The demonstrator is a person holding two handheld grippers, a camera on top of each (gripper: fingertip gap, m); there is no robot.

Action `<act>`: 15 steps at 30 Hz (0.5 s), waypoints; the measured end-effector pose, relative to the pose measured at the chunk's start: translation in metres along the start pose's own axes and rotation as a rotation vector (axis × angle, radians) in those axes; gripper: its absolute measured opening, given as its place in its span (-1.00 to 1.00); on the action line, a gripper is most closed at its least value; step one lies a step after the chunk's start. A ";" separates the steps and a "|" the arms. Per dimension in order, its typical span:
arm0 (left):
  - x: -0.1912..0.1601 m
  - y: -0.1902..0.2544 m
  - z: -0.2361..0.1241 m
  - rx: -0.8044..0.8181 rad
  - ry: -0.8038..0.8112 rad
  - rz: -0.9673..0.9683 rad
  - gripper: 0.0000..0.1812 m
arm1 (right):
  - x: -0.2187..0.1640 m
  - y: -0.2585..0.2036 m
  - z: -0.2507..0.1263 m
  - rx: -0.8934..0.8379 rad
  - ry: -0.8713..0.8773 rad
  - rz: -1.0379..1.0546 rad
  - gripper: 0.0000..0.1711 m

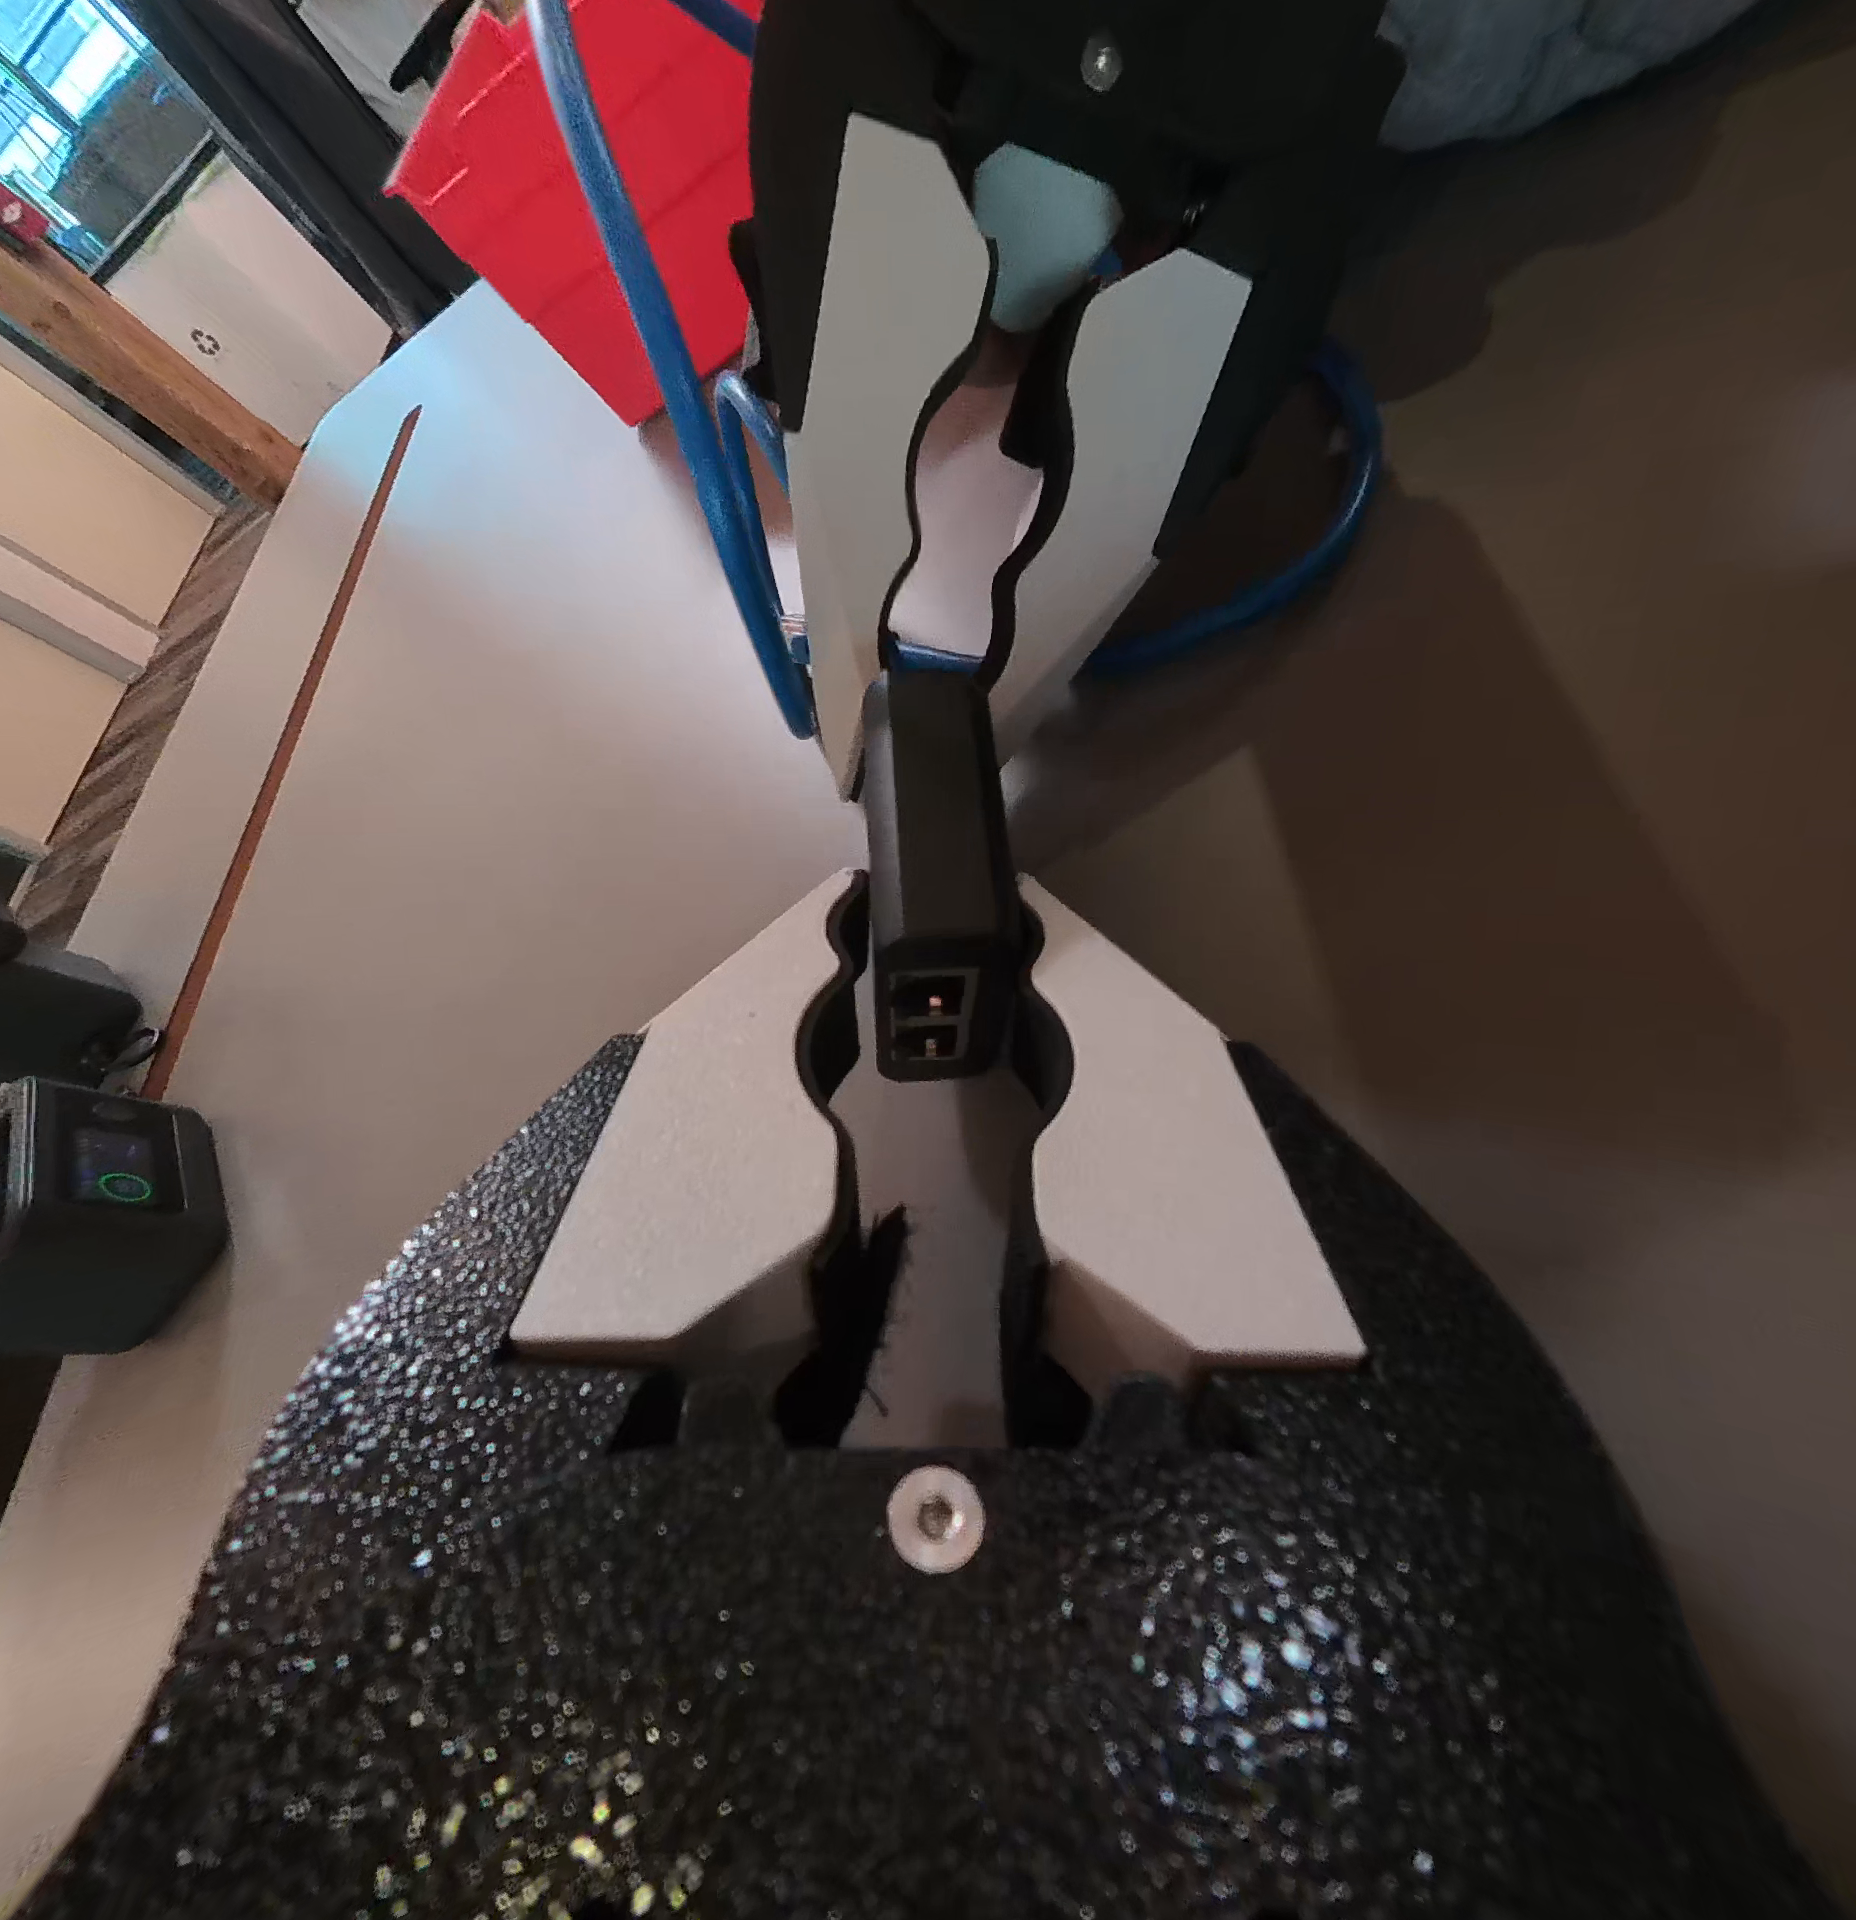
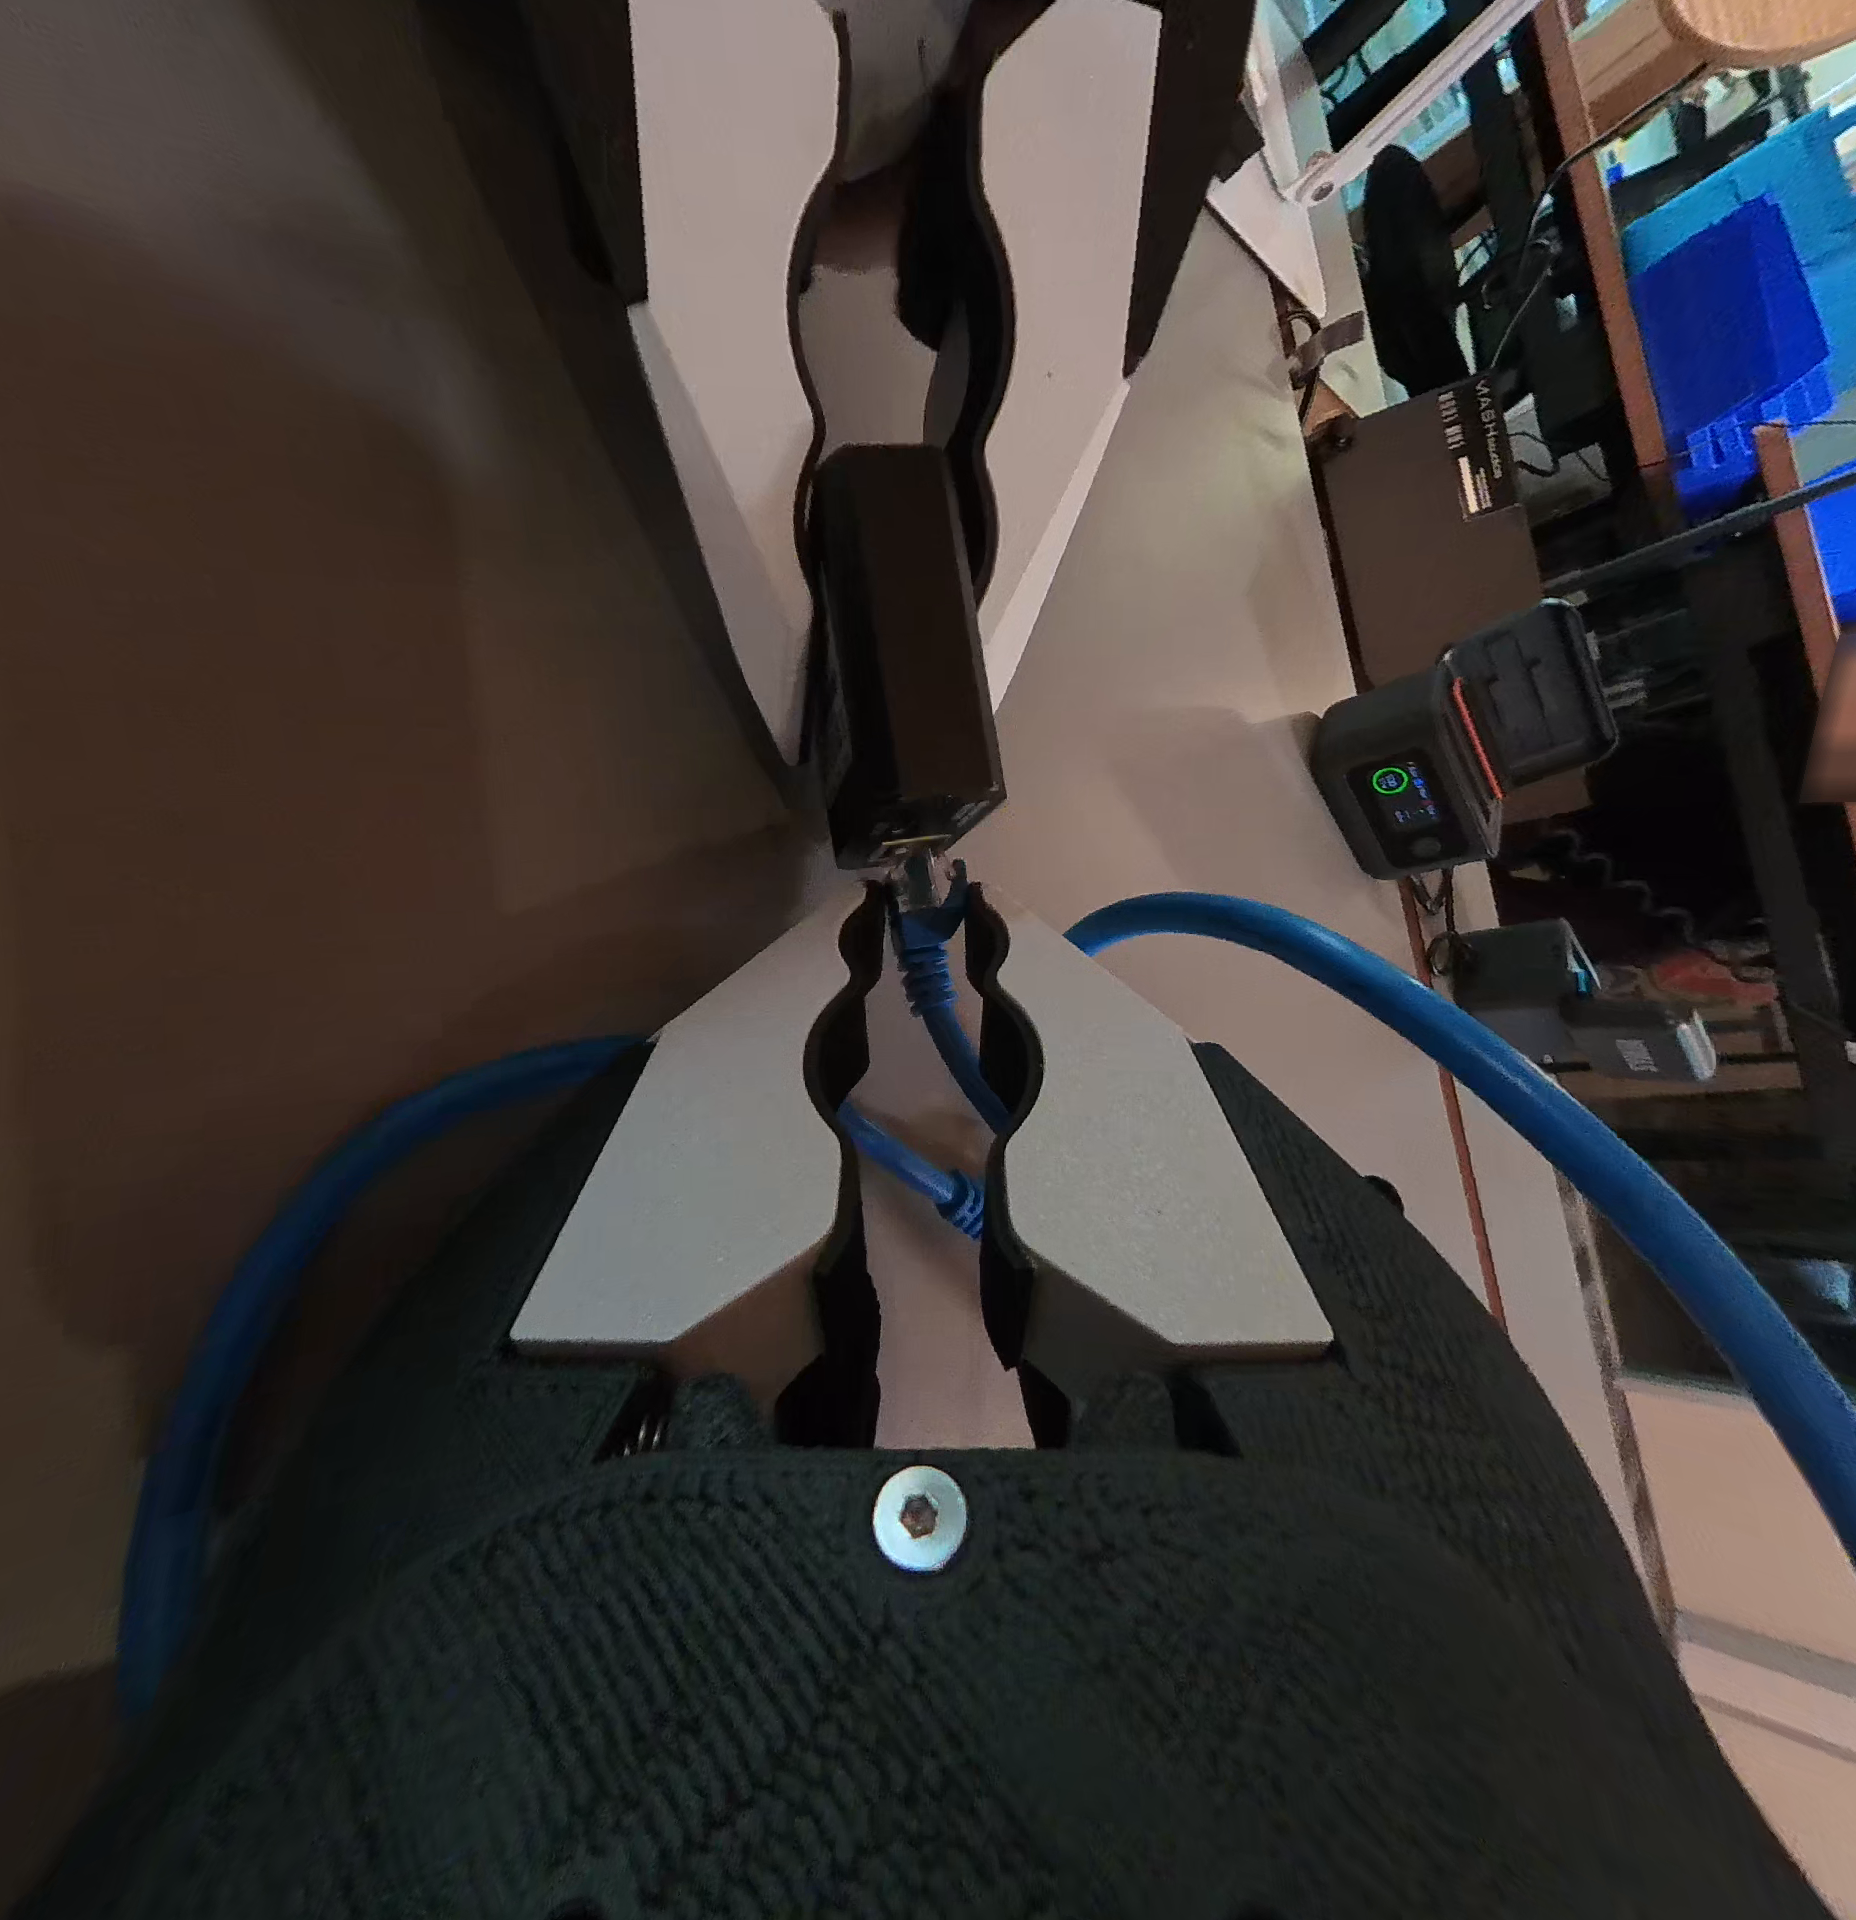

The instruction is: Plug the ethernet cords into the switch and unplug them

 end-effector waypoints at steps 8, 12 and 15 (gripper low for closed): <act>0.001 0.001 0.003 0.011 -0.019 0.020 -0.76 | -0.003 -0.001 0.000 0.004 -0.003 0.000 -0.84; 0.001 0.003 0.004 0.012 -0.062 0.086 -0.76 | -0.003 -0.003 0.001 0.024 -0.011 0.030 -0.82; 0.001 0.003 0.004 0.022 -0.070 0.115 -0.76 | -0.002 -0.003 0.002 0.029 -0.019 0.053 -0.82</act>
Point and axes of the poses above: each gripper's, where its closed fingertips meet, z out along the fingers, x out of its top, y = z × x across the jaws, the point moved 8 cm from there along -z, back along the fingers, and after that the axes turned 5 degrees about x, right-handed, at the moved point
